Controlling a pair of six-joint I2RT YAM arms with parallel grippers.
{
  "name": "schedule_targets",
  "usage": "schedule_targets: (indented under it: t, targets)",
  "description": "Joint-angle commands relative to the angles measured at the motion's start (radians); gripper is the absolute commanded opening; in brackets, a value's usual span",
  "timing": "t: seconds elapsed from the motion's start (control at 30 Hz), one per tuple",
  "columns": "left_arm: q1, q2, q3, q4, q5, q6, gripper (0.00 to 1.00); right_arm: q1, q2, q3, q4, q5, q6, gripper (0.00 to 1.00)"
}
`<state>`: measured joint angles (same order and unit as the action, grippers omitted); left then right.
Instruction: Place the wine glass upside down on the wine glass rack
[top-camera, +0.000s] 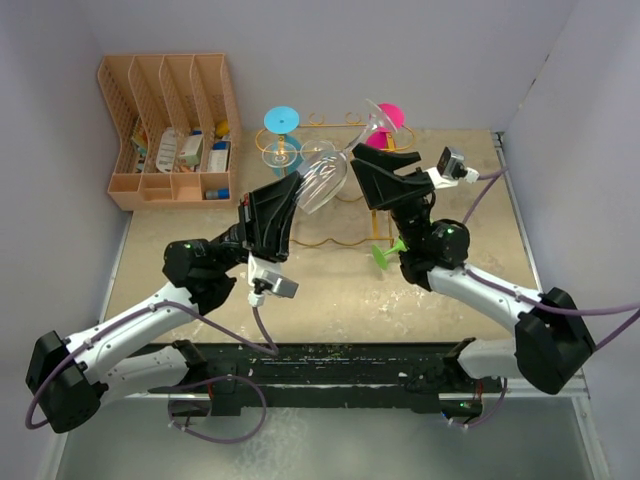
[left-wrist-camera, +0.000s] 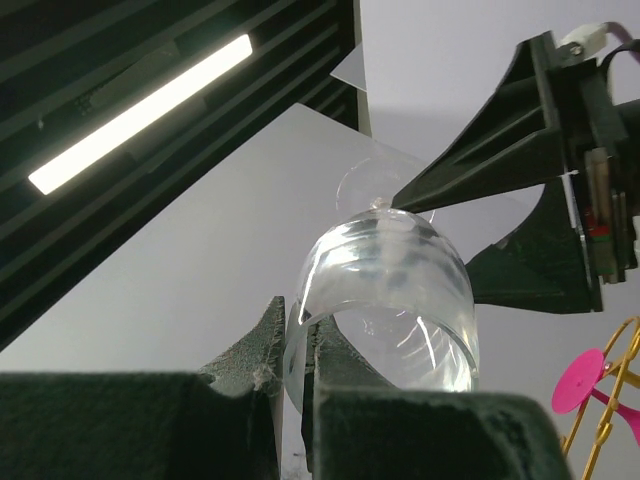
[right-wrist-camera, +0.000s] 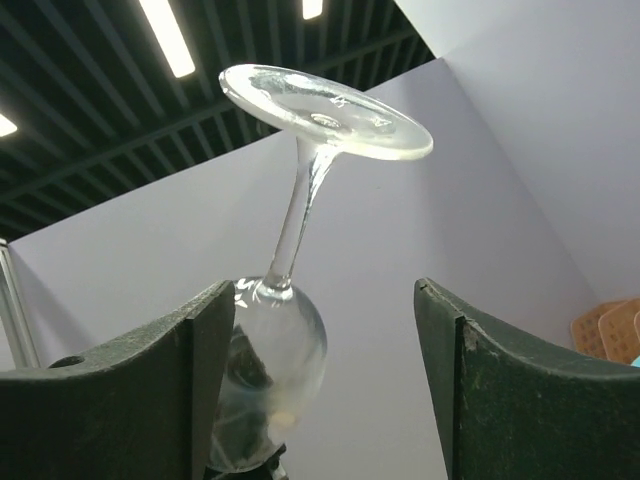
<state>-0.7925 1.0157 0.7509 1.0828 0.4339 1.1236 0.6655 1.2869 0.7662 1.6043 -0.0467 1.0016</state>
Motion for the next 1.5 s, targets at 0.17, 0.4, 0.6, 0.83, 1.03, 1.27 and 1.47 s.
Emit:
schedule_targets:
  t: [0.17, 0.4, 0.6, 0.83, 1.03, 1.27, 1.47]
  targets:
    - [0.001, 0.006, 0.002, 0.063, 0.048, 0.083, 0.0, -0.003, 0.046, 0.139, 0.263, -0.066, 0.083, 0.59]
    - [0.001, 0.019, 0.007, 0.058, 0.066, 0.112, 0.0, -0.003, 0.071, 0.131, 0.288, -0.075, 0.11, 0.27]
    - [0.001, 0.028, 0.022, 0.04, 0.057, 0.125, 0.0, -0.003, 0.068, 0.116, 0.266, -0.061, 0.118, 0.0]
    - [0.001, 0.017, 0.041, -0.096, 0.031, 0.146, 0.36, -0.006, -0.096, 0.18, -0.192, -0.059, -0.078, 0.0]
    - [0.0, -0.022, 0.098, -0.252, -0.037, 0.127, 0.73, -0.013, -0.221, 0.293, -0.593, 0.08, -0.317, 0.0]
    - [0.0, -0.153, 0.274, -0.803, -0.167, 0.027, 0.99, -0.013, -0.36, 0.329, -1.105, 0.189, -0.6, 0.0]
    - [-0.001, -0.074, 0.716, -1.394, -0.357, -0.152, 0.99, -0.013, -0.454, 0.213, -1.366, 0.27, -0.747, 0.0]
